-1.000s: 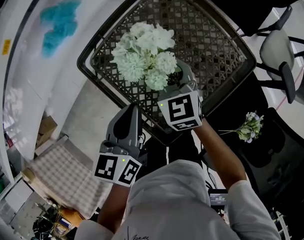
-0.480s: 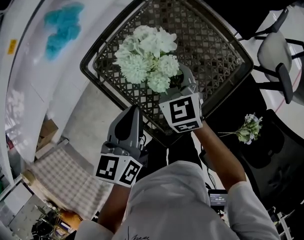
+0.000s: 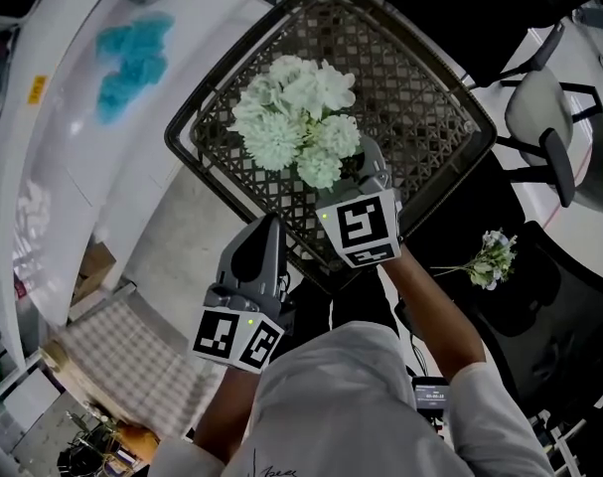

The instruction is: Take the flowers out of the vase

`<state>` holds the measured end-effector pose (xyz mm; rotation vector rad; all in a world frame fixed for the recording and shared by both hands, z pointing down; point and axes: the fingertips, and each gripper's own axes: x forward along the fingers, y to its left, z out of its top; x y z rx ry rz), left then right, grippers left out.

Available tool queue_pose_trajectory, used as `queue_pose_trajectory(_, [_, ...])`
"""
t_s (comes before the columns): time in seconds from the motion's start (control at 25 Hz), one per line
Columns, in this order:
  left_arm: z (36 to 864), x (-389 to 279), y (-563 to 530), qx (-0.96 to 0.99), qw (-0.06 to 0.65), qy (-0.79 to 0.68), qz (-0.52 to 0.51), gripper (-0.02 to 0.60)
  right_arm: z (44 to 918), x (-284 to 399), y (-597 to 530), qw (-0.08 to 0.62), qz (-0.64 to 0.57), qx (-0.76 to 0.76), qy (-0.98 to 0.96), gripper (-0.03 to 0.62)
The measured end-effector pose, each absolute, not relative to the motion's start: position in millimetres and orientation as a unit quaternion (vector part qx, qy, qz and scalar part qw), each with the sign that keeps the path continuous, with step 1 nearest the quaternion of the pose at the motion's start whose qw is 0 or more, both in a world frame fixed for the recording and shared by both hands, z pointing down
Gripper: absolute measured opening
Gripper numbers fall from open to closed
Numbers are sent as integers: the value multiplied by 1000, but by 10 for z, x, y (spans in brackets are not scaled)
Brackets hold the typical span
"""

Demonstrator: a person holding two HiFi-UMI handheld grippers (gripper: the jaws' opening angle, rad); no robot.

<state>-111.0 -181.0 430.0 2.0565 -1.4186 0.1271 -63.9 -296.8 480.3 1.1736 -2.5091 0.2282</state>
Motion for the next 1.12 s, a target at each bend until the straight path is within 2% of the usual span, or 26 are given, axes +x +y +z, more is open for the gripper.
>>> queue_pose_trajectory(1.12, [3865,-1203,-1584,779,302,-550,-1,2,4079,-578,-2790,138,70,439,-885,100])
